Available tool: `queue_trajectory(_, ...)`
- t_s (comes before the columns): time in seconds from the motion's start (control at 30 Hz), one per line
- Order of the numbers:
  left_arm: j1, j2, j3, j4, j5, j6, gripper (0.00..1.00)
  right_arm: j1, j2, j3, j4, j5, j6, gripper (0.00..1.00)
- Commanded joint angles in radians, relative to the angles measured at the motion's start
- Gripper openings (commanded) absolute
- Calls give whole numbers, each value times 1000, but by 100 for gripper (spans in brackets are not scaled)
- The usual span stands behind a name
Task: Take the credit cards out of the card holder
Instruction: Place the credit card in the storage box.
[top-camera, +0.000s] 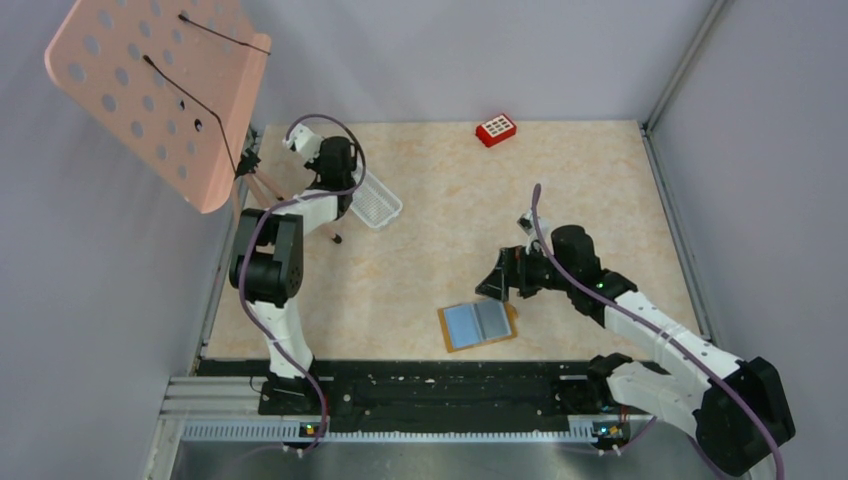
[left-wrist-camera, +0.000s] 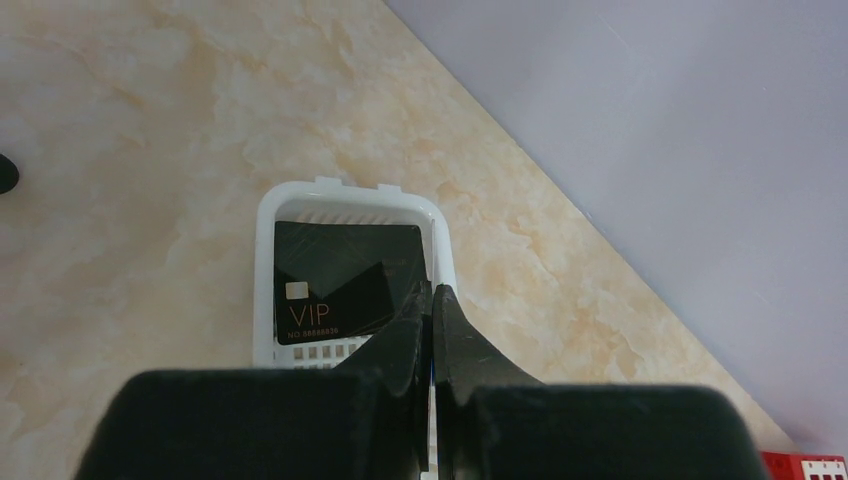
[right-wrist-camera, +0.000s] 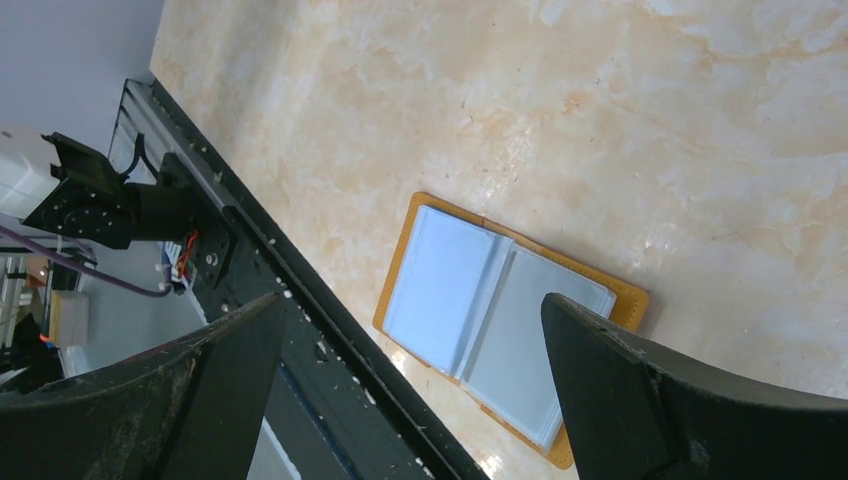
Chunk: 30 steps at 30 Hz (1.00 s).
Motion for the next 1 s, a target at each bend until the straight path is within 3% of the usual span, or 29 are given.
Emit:
queue_trajectory(0.0,15,27,54,11,-17,32,0,-13,11,5,40,-7,-23,99)
queue_trajectory(0.97,40,107,139,-54,52,34,0,-22,47,-4,48,-4,-29,99)
